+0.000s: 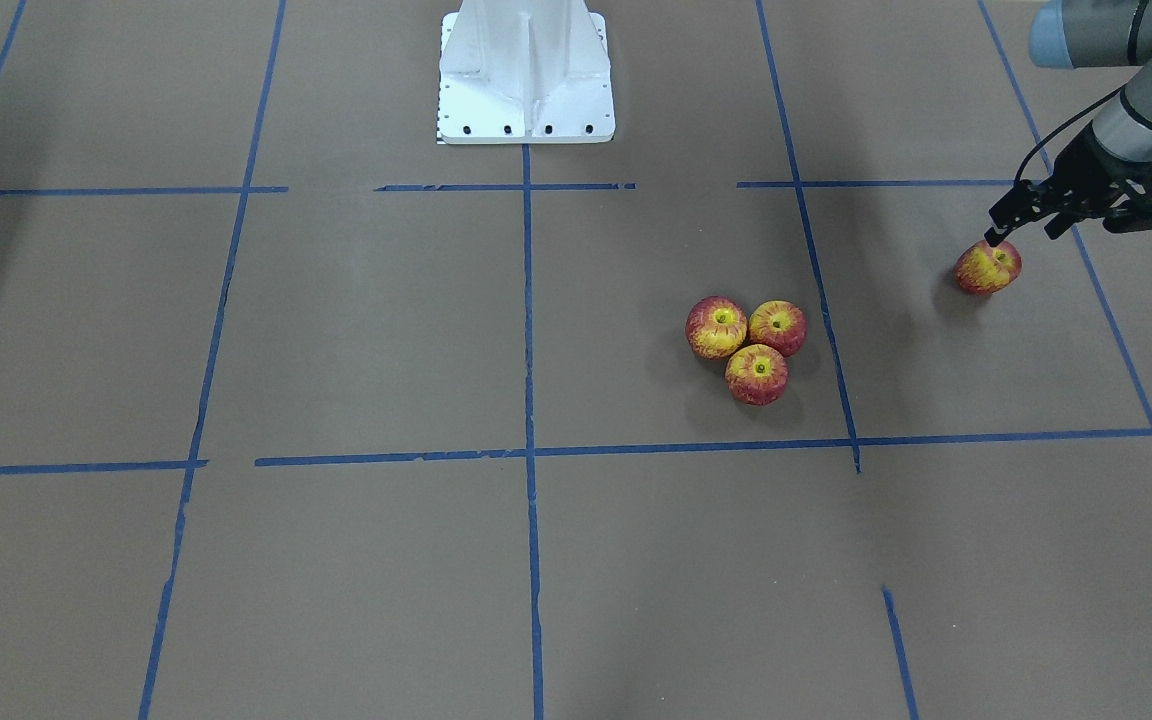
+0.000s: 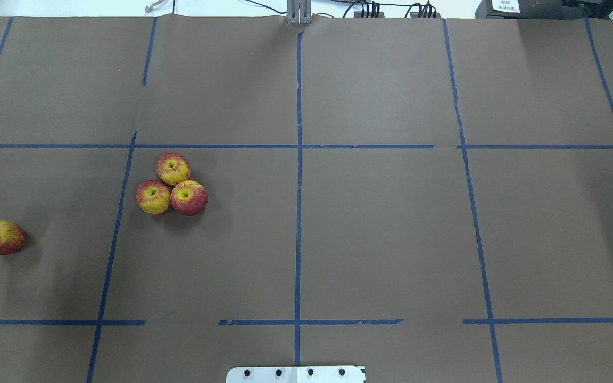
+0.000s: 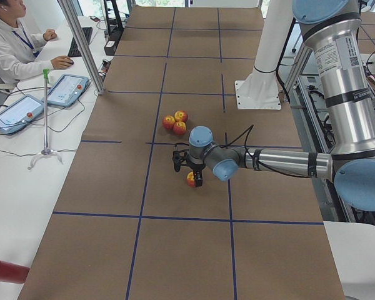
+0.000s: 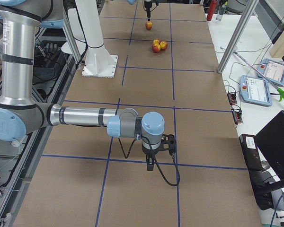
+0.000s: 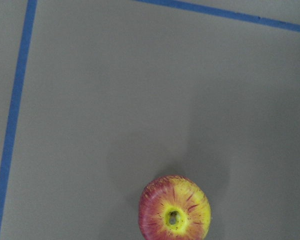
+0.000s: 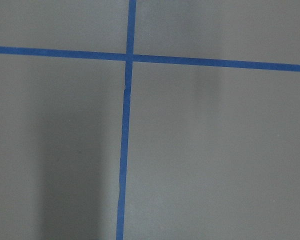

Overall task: Stack apples
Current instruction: 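Lower the left gripper over the lone red-yellow apple, then close the left gripper around the lone apple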

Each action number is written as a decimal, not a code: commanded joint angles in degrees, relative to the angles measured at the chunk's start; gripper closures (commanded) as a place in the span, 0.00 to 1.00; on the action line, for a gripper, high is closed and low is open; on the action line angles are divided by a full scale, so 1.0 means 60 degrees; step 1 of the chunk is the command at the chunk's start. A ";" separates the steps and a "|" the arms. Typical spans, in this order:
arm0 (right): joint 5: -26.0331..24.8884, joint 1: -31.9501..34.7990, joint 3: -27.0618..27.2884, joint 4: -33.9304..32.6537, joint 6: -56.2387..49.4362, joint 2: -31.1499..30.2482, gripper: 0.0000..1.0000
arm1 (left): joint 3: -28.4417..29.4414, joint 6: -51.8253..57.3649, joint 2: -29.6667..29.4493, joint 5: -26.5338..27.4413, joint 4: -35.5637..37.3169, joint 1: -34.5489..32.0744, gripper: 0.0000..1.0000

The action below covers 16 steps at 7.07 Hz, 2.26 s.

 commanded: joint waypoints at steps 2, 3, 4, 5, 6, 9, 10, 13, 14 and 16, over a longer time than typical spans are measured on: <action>0.0000 0.0000 0.0000 0.0000 0.0000 0.0000 0.00 | 0.0700 -0.0013 -0.0734 0.0565 0.0021 0.0196 0.01; 0.0000 0.0000 0.0000 0.0000 0.0000 0.0000 0.00 | 0.0672 -0.0028 -0.0736 0.0536 0.0007 0.0196 0.01; 0.0000 0.0000 0.0000 0.0000 0.0000 0.0000 0.00 | 0.0701 -0.0014 -0.0736 0.0521 -0.0022 0.0196 0.01; 0.0000 0.0000 0.0000 0.0000 0.0000 0.0000 0.00 | 0.0702 -0.0028 -0.0707 0.0492 -0.0037 0.0225 0.01; 0.0000 0.0000 0.0000 0.0000 0.0000 0.0000 0.00 | 0.0716 -0.0101 -0.0721 0.0491 -0.0066 0.0298 0.01; 0.0000 0.0000 0.0000 0.0000 0.0000 0.0000 0.00 | 0.0935 -0.0087 -0.0736 0.0448 -0.0067 0.0547 0.00; 0.0000 0.0000 0.0000 0.0000 0.0000 0.0000 0.00 | 0.0994 -0.0072 -0.0736 0.0331 -0.0067 0.0606 0.00; 0.0000 0.0000 0.0000 0.0000 0.0000 0.0000 0.00 | 0.1258 -0.0058 -0.0838 -0.0007 -0.0038 0.0929 0.02; 0.0000 0.0000 0.0000 0.0000 0.0000 0.0000 0.00 | 0.1331 -0.0028 -0.0839 -0.0050 -0.0066 0.0987 0.17; 0.0000 0.0000 0.0000 0.0000 0.0000 0.0000 0.00 | 0.1317 -0.0013 -0.0839 -0.0226 -0.0067 0.0987 0.90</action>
